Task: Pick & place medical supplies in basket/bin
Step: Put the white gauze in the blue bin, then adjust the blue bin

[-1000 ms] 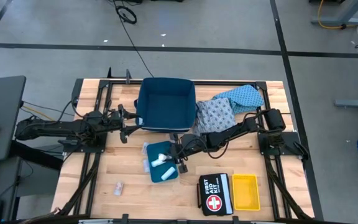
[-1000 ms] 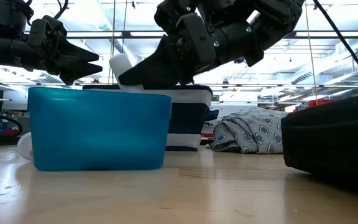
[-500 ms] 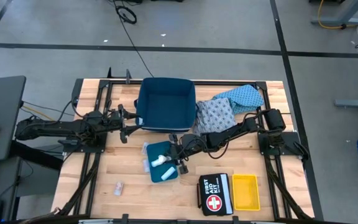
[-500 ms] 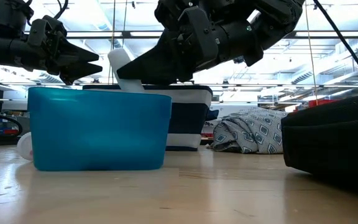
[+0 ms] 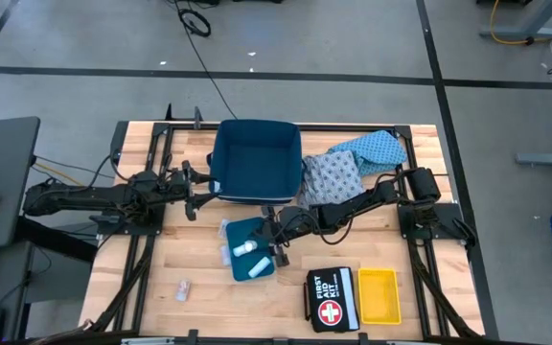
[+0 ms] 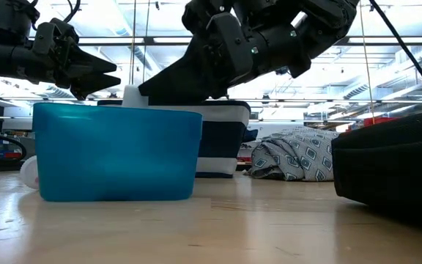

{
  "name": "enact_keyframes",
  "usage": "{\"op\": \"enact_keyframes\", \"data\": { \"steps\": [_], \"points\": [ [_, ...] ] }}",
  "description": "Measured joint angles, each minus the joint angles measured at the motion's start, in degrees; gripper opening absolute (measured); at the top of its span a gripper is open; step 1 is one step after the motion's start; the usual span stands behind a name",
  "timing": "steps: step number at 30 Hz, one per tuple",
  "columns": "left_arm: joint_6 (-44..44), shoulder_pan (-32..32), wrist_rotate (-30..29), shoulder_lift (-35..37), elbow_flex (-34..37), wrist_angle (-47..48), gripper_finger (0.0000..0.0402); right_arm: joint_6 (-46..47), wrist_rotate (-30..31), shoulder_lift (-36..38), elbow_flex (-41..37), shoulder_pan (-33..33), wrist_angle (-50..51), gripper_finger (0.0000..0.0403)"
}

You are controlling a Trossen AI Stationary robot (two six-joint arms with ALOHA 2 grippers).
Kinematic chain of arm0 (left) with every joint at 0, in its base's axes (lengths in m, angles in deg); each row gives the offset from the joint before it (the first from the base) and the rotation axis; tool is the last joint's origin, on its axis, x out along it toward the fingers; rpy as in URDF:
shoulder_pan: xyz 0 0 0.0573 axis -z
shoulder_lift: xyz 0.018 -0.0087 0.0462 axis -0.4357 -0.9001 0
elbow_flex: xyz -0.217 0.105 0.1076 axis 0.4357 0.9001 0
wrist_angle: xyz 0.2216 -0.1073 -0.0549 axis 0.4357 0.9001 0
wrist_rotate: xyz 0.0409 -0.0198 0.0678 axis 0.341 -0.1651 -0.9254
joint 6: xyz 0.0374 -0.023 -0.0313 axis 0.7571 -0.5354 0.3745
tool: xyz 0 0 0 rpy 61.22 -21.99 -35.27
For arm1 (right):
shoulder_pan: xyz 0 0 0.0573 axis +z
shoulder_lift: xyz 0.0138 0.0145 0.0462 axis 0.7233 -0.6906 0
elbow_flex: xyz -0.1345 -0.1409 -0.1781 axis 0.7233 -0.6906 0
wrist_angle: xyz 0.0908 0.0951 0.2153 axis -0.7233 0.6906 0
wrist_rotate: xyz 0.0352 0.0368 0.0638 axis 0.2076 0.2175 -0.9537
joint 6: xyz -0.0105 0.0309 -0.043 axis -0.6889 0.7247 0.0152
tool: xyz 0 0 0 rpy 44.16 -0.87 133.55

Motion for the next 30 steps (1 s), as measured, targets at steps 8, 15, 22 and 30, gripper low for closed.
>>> {"op": "enact_keyframes", "data": {
  "steps": [8, 15, 22, 30],
  "points": [
    [0.0, 0.0, 0.0, 0.0, 0.0, 0.0, 0.0252, -0.6, 0.8, 0.0, 0.0, 0.0, 0.1, 0.0145],
    [0.0, 0.0, 0.0, 0.0, 0.0, 0.0, 0.0252, -0.6, 0.8, 0.0, 0.0, 0.0, 0.1, 0.0126],
    [0.0, 0.0, 0.0, 0.0, 0.0, 0.0, 0.0252, -0.6, 0.9, 0.0, 0.0, 0.1, 0.1, 0.0188],
    [0.0, 0.0, 0.0, -0.2, 0.0, 0.7, 0.0252, -4.8, 8.2, 3.7, 1.6, 2.4, 5.4, 0.0223]
  ]
}}
